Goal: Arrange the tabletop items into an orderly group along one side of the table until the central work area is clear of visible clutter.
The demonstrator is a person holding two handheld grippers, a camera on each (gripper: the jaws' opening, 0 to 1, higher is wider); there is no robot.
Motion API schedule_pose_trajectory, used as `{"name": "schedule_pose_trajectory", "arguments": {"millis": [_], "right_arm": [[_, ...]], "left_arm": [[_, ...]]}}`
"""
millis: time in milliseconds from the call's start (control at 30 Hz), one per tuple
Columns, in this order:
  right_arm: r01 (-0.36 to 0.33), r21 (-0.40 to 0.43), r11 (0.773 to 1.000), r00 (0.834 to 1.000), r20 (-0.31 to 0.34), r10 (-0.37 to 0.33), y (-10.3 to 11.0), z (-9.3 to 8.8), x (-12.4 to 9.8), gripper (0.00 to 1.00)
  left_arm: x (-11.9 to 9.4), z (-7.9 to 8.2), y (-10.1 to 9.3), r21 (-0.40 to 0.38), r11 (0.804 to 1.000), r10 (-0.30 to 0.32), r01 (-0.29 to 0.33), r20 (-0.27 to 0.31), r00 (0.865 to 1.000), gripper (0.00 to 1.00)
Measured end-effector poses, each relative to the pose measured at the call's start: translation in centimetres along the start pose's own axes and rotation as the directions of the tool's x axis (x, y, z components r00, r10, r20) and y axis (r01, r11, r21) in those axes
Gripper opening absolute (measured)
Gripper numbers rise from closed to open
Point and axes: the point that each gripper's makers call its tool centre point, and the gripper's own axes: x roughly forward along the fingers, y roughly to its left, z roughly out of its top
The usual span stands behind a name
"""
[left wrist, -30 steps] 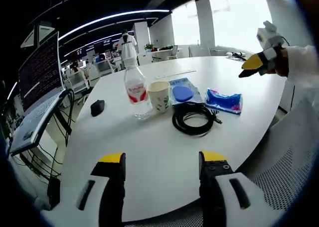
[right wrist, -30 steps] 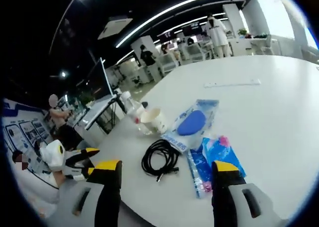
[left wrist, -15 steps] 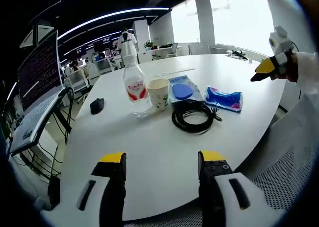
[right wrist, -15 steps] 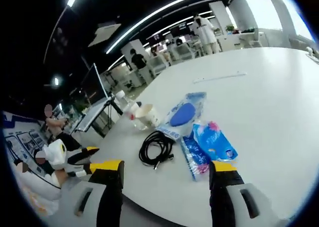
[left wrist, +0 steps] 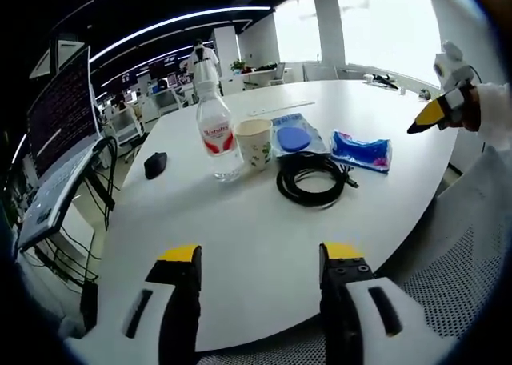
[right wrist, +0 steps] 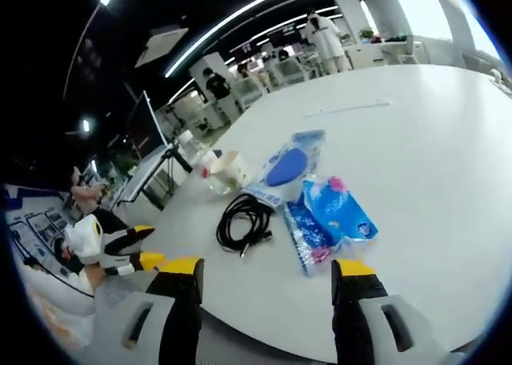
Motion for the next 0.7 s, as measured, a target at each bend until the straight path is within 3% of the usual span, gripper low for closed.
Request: {"name": "schedule_pose_trajectory", "arguments": {"millis": [367,700], "right_arm": [[0.065,-0.038,0.997,0.997,-0.049,-0.066,-2.5,-1.5,-0.8,0.68],[0.124,-0.045,0.991,0.99,-0.067,-0.127,-5.1,-3.1,-1.7,0.84]], "left_arm": [[0.1,0.0,-0.1,-0.02,1.0,-0.008,0.008,0.0,1.0,0.63],[0.1,-0.3,-0.2,-0.019,1.0,-0.007,0.006,-0.015,1.0,0.62]]}}
